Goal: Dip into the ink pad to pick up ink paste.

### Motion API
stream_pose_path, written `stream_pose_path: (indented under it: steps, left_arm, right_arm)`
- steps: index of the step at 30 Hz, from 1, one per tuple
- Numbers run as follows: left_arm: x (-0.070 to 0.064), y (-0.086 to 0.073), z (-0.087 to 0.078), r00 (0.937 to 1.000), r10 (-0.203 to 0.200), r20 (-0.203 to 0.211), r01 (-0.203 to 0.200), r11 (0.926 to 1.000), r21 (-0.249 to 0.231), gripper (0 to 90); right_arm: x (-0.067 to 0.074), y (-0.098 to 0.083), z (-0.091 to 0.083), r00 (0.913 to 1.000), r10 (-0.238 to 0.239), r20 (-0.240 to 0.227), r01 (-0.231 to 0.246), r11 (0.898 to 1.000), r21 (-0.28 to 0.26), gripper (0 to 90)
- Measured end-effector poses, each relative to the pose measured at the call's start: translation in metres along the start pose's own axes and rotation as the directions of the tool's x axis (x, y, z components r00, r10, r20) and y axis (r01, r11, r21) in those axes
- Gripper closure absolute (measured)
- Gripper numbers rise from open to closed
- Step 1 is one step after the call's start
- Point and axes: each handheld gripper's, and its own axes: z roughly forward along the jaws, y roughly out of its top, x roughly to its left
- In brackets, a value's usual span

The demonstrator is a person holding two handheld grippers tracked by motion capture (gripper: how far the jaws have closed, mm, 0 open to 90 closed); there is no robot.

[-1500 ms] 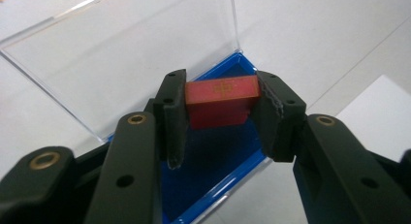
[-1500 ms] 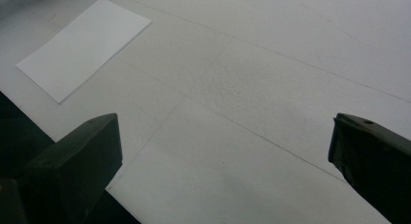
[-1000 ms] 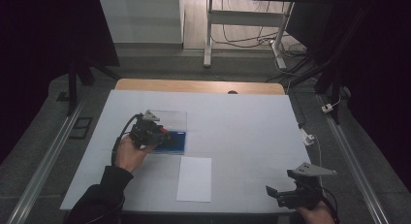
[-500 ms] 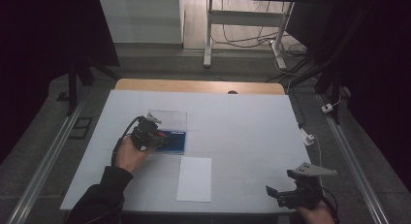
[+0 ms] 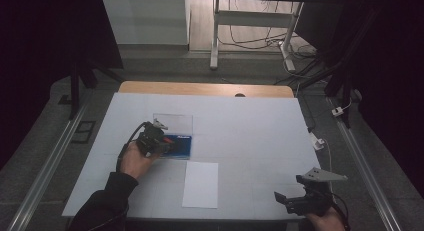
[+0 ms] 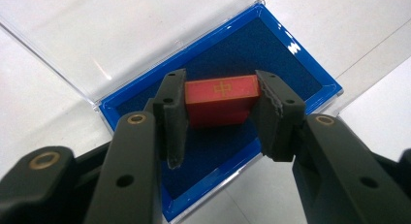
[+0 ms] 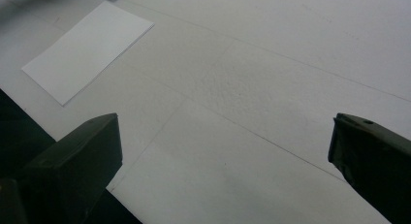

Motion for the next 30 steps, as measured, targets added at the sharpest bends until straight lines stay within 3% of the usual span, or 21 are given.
stream_pose_path:
  steps: [8, 12, 16, 18, 21, 24, 28, 30]
  left_arm:
    - [0.002, -0.001, 0.0, 0.9995, -0.027, 0.016, 0.027, 0.9996, -0.007, 58.8]
    - [-0.005, -0.002, 0.0, 0.9994, 0.019, -0.029, -0.019, 0.9998, -0.008, 58.8]
    - [-0.014, -0.002, 0.001, 0.9946, 0.068, -0.079, -0.068, 0.9977, -0.003, 58.9]
    - [-0.012, -0.002, 0.001, 0.9963, 0.051, -0.069, -0.051, 0.9987, -0.004, 58.9]
    - [-0.004, -0.004, 0.001, 0.9998, -0.001, -0.02, 0.001, 0.9998, -0.018, 58.8]
    - [0.002, -0.005, 0.001, 0.9992, -0.036, 0.014, 0.037, 0.999, -0.028, 58.8]
    - [0.003, -0.006, 0.001, 0.9988, -0.043, 0.025, 0.043, 0.9986, -0.031, 58.9]
    - [0.001, -0.005, 0.0, 0.9997, -0.024, 0.008, 0.024, 0.9994, -0.026, 58.9]
  right_arm:
    - [0.0, 0.0, 0.0, 1.0, -0.002, 0.0, 0.002, 1.0, 0.006, 0.0]
    - [0.0, 0.0, 0.0, 1.0, -0.004, 0.0, 0.004, 1.0, 0.007, 0.0]
    - [0.001, 0.0, 0.001, 1.0, -0.006, 0.0, 0.006, 1.0, 0.006, 0.0]
    - [0.001, 0.0, 0.001, 1.0, -0.006, 0.0, 0.006, 1.0, 0.006, 0.0]
    - [0.001, 0.0, 0.001, 1.0, -0.006, 0.0, 0.006, 1.0, 0.006, 0.0]
    - [0.001, 0.0, 0.001, 1.0, -0.007, 0.0, 0.007, 1.0, 0.007, 0.0]
    - [0.001, 0.0, 0.001, 1.0, -0.008, 0.003, 0.008, 1.0, 0.009, 0.0]
    - [0.001, 0.0, 0.001, 1.0, -0.008, 0.002, 0.008, 1.0, 0.009, 0.0]
